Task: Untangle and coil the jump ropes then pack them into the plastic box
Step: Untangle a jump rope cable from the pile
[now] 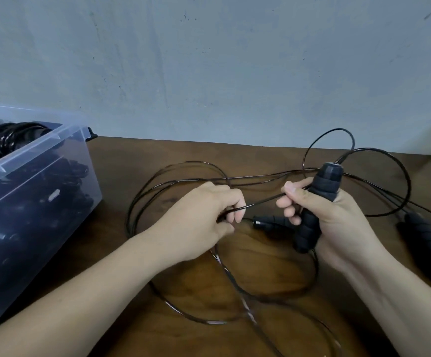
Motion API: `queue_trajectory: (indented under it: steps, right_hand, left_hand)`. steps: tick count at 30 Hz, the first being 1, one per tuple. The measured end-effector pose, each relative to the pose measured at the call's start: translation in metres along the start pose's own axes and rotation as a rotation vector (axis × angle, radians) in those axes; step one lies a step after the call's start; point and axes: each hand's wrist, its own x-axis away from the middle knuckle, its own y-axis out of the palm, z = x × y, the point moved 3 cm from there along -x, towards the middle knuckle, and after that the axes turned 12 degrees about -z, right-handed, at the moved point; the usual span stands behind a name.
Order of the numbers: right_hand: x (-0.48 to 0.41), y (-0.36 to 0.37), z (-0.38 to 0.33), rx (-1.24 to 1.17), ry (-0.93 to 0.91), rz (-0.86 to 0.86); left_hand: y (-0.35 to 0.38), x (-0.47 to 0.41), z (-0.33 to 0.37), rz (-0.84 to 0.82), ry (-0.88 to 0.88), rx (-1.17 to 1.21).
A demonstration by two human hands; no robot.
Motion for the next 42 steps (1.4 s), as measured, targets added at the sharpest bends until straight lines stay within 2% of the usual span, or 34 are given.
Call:
queue_trajectory:
  steps: [2, 5, 11, 16, 22, 25, 30, 35, 40, 42]
  right_hand:
    - [-0.001, -0.004, -0.001, -0.025, 0.007, 0.028]
    - [-0.003, -0.008, -0.001, -0.059, 0.025, 0.046]
    - [-0.002, -0.002, 0.007, -0.070, 0.070, 0.007]
    - [-0.003, -0.001, 0.004, -0.108, 0.060, 0.019]
    - [0.002, 0.014, 0.008, -0.109, 0.062, -0.086]
    - [0.008, 0.024, 0.015, 0.015, 0.090, -0.185]
    - [0.007, 0.024, 0.011, 0.030, 0.080, -0.120]
    - [0.010, 0.029, 0.016, 0.133, 0.139, -0.206]
    - [0.009, 0.023, 0.014, 0.131, 0.086, -0.160]
    - [0.006, 0.017, 0.011, 0.126, 0.089, -0.110]
  left_hand:
    - [-0.001, -0.002, -0.006, 0.083, -0.022, -0.088]
    - [-0.008, -0.003, -0.016, 0.179, -0.055, -0.091]
    - [-0.001, -0.003, -0.020, 0.133, -0.078, 0.008]
    - [0.002, -0.002, -0.002, 0.231, 0.032, 0.138]
    - [0.012, 0.000, 0.011, 0.161, 0.106, 0.360]
    - [0.013, 0.000, 0.013, 0.146, 0.100, 0.414]
    - [0.013, 0.002, 0.010, 0.024, 0.080, 0.361]
    - [0.019, 0.003, 0.017, -0.035, 0.145, 0.279]
    - [0.019, 0.002, 0.010, -0.118, 0.054, 0.552]
    - [0.016, 0.003, 0.009, -0.150, 0.023, 0.564]
